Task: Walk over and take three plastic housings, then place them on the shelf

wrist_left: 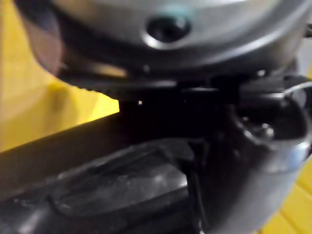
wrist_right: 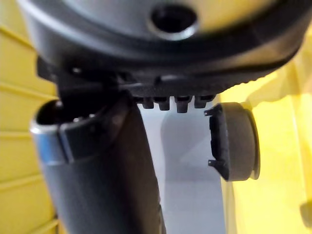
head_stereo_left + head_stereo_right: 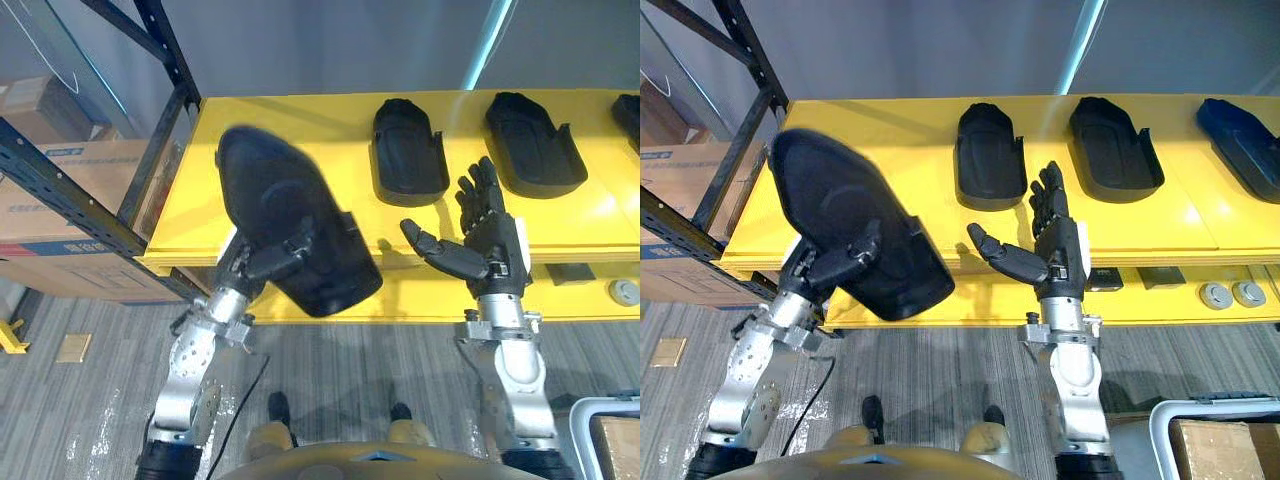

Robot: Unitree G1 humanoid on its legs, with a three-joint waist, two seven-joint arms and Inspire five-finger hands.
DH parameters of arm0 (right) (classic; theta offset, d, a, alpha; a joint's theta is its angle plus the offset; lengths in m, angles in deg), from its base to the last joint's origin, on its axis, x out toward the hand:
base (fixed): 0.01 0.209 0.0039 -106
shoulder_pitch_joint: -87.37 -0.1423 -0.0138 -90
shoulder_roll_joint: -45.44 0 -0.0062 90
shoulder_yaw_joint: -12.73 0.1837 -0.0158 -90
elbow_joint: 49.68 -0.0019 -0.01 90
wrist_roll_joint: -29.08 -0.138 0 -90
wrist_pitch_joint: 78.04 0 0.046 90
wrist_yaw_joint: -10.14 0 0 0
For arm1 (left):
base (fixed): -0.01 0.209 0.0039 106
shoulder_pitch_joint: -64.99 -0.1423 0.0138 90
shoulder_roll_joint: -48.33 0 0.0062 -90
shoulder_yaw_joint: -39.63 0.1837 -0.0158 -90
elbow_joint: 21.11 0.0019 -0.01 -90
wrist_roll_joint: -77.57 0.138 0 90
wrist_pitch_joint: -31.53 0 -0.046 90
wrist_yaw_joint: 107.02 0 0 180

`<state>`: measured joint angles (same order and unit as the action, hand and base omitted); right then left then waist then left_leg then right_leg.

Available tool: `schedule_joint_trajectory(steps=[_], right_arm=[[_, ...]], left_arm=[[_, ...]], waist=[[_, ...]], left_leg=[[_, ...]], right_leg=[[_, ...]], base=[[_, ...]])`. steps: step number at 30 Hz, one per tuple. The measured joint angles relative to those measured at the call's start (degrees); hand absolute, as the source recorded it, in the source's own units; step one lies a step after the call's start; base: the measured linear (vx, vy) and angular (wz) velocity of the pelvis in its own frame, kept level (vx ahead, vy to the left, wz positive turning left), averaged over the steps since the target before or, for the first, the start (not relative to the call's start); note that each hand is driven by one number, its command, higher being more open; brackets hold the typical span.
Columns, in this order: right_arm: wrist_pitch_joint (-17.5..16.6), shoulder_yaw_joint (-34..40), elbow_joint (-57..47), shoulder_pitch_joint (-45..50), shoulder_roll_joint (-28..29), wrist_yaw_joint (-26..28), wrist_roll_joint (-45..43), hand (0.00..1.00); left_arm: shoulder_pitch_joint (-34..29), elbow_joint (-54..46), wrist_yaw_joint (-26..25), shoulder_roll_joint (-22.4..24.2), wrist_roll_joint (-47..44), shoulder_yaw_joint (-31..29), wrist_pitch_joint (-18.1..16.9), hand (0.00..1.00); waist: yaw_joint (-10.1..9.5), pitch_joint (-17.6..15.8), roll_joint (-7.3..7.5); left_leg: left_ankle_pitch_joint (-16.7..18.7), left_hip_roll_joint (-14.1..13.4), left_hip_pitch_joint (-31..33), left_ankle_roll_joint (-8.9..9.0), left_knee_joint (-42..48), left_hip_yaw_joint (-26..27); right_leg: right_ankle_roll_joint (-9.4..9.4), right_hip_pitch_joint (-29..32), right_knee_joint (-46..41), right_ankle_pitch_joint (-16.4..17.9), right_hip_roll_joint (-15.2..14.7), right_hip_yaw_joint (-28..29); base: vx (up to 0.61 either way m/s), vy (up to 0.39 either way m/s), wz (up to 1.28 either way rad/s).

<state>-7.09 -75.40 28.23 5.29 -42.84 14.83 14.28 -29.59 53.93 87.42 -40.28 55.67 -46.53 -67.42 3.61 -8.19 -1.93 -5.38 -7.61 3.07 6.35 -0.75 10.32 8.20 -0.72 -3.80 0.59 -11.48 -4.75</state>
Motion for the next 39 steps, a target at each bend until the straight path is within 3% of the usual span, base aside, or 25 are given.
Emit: schedule_joint_trajectory(steps=[2, 4, 8, 21, 22, 30, 39], right_arm=[[0.02, -0.05, -1.60, -1.93, -2.49, 4.47, -1.05, 1.00], [0.02, -0.22, -3.05, -3.81, -4.64, 9.23, -2.56, 1.00], [0.24, -0.42, -4.43, -6.46, -6.15, 16.70, -4.77, 1.00], [2.54, -2.79, -4.04, -7.07, -6.24, 20.43, -4.76, 1.00], [3.28, -3.14, -3.54, -7.19, -6.24, 21.08, -4.77, 0.00], [8.61, -12.91, 10.46, -12.49, -6.17, 23.43, -4.65, 0.00], [8.11, -15.04, 19.67, -19.78, -3.33, 19.03, -3.44, 0.00]], left_arm=[[2.95, -0.30, 0.23, -2.05, 0.04, -0.50, -1.51, 0.00], [5.06, -1.28, 1.01, -3.59, 0.04, -0.91, -2.44, 0.00], [7.02, -3.80, 4.02, -5.14, 0.04, -2.14, -2.92, 0.00], [7.08, -3.42, 5.69, -6.22, 2.05, -3.16, -3.01, 0.00], [7.08, -3.29, 5.70, -6.22, 2.01, -3.27, -3.12, 0.00], [7.40, -1.41, 5.48, -6.02, -0.99, -3.95, -3.72, 0.00], [8.79, 4.07, 3.12, -3.88, -6.74, -2.44, -3.46, 0.00]], waist=[[0.30, 0.02, -0.49], [0.49, 0.19, -1.02], [0.51, 0.37, -1.02], [0.14, 1.16, -0.39], [0.16, 1.23, -0.33], [-0.32, 1.94, 0.16], [-1.56, 2.20, -0.24]], left_leg=[[-0.86, -0.32, -0.82, 0.24, -1.23, -0.03], [-2.06, -0.89, -2.33, 0.68, -3.14, 0.06], [-3.08, -1.40, -3.21, 0.83, -4.04, 0.25], [-3.85, -1.41, -4.51, 0.70, -4.33, 0.33], [-3.88, -1.41, -4.52, 0.69, -4.33, 0.27], [-4.22, -1.41, -4.50, 0.65, -4.35, -0.53], [-4.86, -1.19, -4.49, 0.57, -4.34, -2.47]], right_leg=[[0.55, -0.22, -0.27, 0.67, 0.36, -0.19], [-0.05, -0.36, -1.13, 1.29, 0.99, -0.31], [-0.15, -0.43, -1.45, 1.52, 1.51, -0.28], [0.76, -1.97, -0.88, 0.63, 1.51, -0.29], [0.77, -2.12, -0.70, 0.61, 1.51, -0.43], [0.53, -2.51, -0.07, 0.41, 1.50, -1.20], [0.48, -3.90, -0.03, 0.22, 1.41, -2.93]], base=[[-0.11, -0.044, -0.03], [-0.12, -0.041, -0.01], [-0.08, -0.020, -0.04], [-0.02, -0.003, -0.01], [-0.05, -0.008, 0.02], [-0.05, -0.006, 0.04], [-0.03, -0.016, 0.09]])
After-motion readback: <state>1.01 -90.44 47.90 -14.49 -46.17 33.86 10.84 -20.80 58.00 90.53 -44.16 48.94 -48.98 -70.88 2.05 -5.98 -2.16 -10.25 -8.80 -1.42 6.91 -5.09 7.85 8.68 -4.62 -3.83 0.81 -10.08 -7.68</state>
